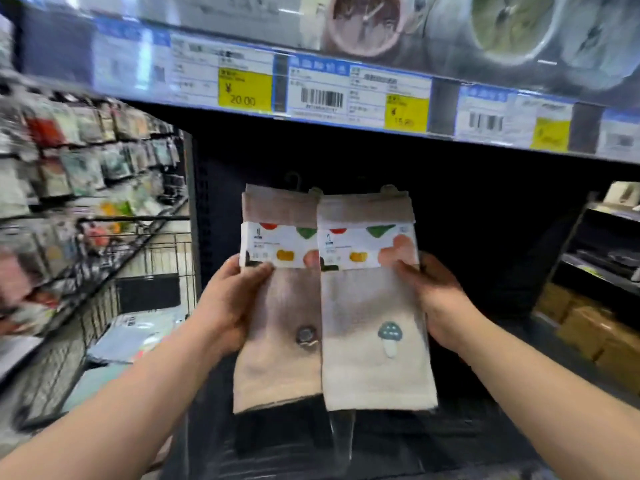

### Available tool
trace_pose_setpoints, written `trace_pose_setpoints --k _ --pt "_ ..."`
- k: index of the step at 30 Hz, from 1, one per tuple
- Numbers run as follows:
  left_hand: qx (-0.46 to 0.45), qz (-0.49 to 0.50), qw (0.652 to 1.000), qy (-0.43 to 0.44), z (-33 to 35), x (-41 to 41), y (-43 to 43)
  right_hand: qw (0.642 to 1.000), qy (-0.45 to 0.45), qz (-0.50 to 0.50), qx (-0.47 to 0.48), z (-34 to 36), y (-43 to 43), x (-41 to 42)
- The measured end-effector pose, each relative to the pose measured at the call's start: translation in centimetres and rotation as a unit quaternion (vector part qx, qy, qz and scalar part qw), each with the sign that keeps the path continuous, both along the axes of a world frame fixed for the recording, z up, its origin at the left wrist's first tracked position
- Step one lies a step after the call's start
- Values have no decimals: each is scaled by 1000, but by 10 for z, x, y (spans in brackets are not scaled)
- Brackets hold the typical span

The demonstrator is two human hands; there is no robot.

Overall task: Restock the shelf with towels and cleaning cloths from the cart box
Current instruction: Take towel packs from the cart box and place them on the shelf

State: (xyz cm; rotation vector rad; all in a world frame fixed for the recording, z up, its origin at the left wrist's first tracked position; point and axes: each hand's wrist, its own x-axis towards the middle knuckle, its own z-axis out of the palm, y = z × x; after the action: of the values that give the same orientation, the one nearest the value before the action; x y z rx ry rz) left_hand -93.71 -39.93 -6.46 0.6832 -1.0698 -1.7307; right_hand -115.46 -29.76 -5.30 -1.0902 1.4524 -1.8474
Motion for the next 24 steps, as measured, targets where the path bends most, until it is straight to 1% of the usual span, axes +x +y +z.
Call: trace_pose_setpoints --k 2,6,10,12,15,18,21,23,24 --pt "14 20 1000 8 -4 20 -3 999 -11 26 20 -6 -16 9" --pt "33 26 999 9 -15 51 -4 995 -27 63 68 -16 -37 24" --pt "88 23 995 -30 -34 49 -5 993 -55 66 79 -24 -41 28" --pt "125 5 991 -57 -45 40 -11 993 -59 65 78 -29 -38 26" --pt "164 -28 978 -123 -53 25 -21 995 -56 50 71 -33 -32 22" --pt "144 -48 975 -164 -64 12 -34 996 -52 36 65 -34 -25 20" --pt "132 -39 968 -211 -70 4 -40 997 -47 22 63 -38 -17 19" --pt "97 -16 965 -242 -84 0 -55 997 -39 8 72 -40 -13 18" --pt "78 -10 963 -259 -103 -4 -73 996 -37 3 76 -41 -12 18"
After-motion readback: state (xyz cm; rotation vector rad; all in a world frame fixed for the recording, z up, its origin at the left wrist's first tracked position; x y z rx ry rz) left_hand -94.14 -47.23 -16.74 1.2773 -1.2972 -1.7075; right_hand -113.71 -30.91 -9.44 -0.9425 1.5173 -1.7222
